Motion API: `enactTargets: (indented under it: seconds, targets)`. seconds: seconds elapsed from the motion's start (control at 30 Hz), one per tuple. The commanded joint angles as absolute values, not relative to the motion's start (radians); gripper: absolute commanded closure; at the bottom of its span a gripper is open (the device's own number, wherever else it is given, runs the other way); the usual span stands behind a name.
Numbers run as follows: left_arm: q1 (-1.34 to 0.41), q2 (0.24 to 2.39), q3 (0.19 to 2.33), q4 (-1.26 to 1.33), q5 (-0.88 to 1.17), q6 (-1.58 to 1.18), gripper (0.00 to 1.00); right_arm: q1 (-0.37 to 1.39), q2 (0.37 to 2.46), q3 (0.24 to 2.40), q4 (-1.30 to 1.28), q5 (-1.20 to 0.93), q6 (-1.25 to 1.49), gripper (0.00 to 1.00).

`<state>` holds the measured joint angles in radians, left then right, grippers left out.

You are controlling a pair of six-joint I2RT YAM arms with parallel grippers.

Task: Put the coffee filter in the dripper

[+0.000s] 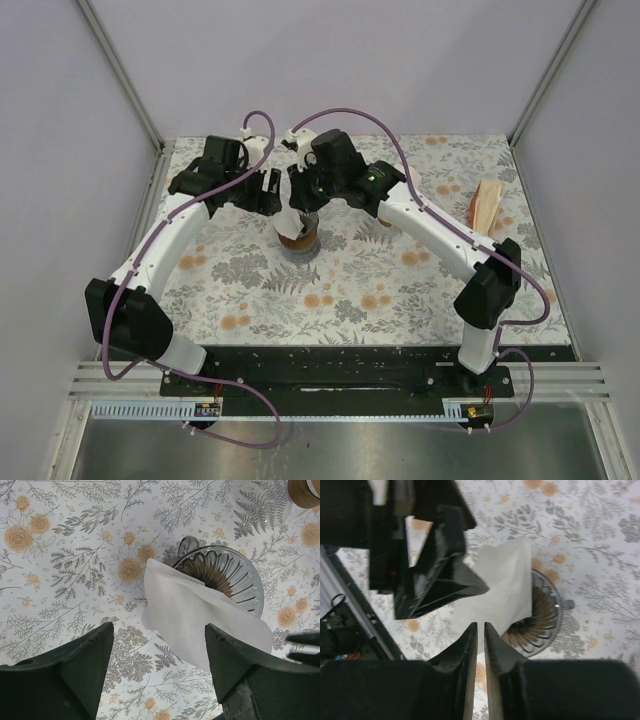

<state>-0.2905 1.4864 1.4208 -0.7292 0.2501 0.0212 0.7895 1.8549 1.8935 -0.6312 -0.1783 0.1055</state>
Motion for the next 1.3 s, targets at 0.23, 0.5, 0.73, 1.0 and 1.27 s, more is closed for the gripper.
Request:
enactTargets:
  seconds: [0.23, 0.5, 0.73, 1.0, 1.27]
  targets:
    - [-0.163, 1.437, 1.465, -0.673, 0.318, -0.032, 0.23, 0.861, 1.927, 1.946, -0.639, -0.145, 0.026, 1.00]
    - [-0.147, 1.410, 1.373, -0.601, 0.304, -0.126, 0.20, 0.859, 2.063, 2.017, -0.736, 0.017, 0.006, 1.00]
    - [-0.147, 1.408, 1.259, -0.529, 0.425, -0.279, 0.16, 0.861, 2.152, 2.066, -0.788, 0.005, 0.009, 1.00]
    - [-0.147, 1.374, 1.224, -0.489, 0.407, -0.327, 0.18, 0.862, 2.218, 2.141, -0.865, 0.032, 0.017, 1.00]
    - [-0.147, 1.332, 1.158, -0.466, 0.410, -0.337, 0.27, 0.862, 2.322, 2.270, -0.980, 0.028, 0.028, 1.00]
